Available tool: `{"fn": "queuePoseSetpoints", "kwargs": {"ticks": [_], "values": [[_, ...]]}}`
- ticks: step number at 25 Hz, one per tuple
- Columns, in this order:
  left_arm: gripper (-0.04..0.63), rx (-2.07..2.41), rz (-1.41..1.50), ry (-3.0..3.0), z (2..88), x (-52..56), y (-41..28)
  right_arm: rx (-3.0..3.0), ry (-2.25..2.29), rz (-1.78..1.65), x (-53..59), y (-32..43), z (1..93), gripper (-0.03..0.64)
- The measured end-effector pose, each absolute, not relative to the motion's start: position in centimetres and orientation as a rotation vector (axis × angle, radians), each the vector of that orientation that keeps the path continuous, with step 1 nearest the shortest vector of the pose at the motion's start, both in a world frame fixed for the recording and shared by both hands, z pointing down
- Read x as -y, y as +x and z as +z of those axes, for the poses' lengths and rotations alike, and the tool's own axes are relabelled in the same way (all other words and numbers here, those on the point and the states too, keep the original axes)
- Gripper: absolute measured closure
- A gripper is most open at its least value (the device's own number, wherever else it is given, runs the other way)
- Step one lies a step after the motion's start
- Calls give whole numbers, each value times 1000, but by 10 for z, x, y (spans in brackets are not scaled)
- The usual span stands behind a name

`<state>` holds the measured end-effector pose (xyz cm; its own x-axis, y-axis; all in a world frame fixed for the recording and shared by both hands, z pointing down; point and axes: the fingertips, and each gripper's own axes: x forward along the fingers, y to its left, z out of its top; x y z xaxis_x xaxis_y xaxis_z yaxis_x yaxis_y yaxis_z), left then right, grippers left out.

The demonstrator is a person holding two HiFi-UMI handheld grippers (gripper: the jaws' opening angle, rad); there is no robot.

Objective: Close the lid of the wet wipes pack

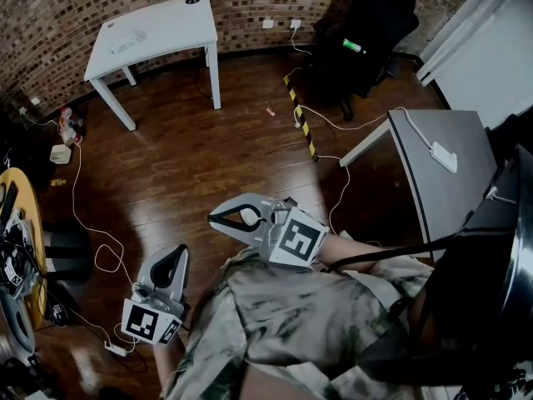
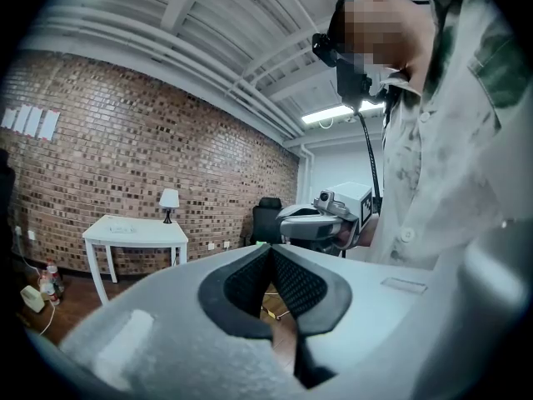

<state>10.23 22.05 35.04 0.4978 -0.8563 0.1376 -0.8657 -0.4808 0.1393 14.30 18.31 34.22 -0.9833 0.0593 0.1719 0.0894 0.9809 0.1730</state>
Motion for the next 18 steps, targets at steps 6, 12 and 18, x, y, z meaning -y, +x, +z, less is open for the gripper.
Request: {"fn": "queuePoseSetpoints", "kwargs": {"ticks": [6,12,18], "values": [[595,1472,72,2552,351,-220,102,2953,-114,-286,-185,142,342,615],[595,1467,75,2552,353,-220,103,2967,-103,-281,-185,144,340,615],[595,1466,79,2552,354,-219,105,2967,-103,-274,-184,145,341,615]]}}
